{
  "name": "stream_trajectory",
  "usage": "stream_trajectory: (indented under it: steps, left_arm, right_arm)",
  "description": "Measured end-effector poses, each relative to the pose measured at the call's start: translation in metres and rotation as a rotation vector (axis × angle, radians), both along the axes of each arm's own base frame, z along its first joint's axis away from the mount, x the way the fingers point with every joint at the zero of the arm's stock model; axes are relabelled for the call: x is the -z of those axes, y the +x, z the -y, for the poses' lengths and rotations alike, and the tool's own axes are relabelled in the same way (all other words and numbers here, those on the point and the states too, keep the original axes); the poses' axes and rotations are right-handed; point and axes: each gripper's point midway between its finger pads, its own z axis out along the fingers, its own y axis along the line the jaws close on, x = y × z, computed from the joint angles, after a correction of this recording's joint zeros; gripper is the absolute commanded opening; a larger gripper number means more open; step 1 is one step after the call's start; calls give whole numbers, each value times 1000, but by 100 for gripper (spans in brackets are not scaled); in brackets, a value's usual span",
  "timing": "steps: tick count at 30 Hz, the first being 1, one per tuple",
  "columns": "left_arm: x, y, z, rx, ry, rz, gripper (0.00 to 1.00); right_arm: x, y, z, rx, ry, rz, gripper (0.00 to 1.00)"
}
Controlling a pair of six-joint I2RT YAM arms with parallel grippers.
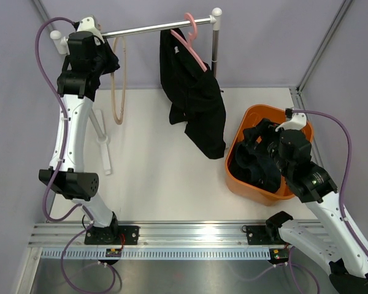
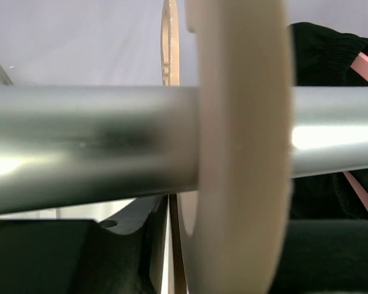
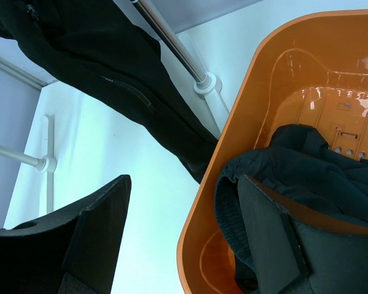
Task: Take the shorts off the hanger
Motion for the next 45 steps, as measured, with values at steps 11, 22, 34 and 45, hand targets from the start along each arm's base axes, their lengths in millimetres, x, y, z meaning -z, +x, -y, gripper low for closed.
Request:
stream_trajectory:
  steps: [11, 22, 34, 45]
  left_arm:
    - [-33, -39, -7, -17, -2, 70, 52]
    - [-72, -105, 7, -79, 91, 210, 70]
    - [-122, -145, 86, 71, 0, 407, 71]
    - [-51, -59, 226, 222, 44, 261, 80]
  right_arm:
    - [-6, -2, -3, -18, 9, 5, 78]
    - [-8, -9, 1, -18, 12, 9, 78]
    - [-15, -14, 3, -24, 24, 28, 78]
    - [-12, -23, 8, -24, 7, -2, 78]
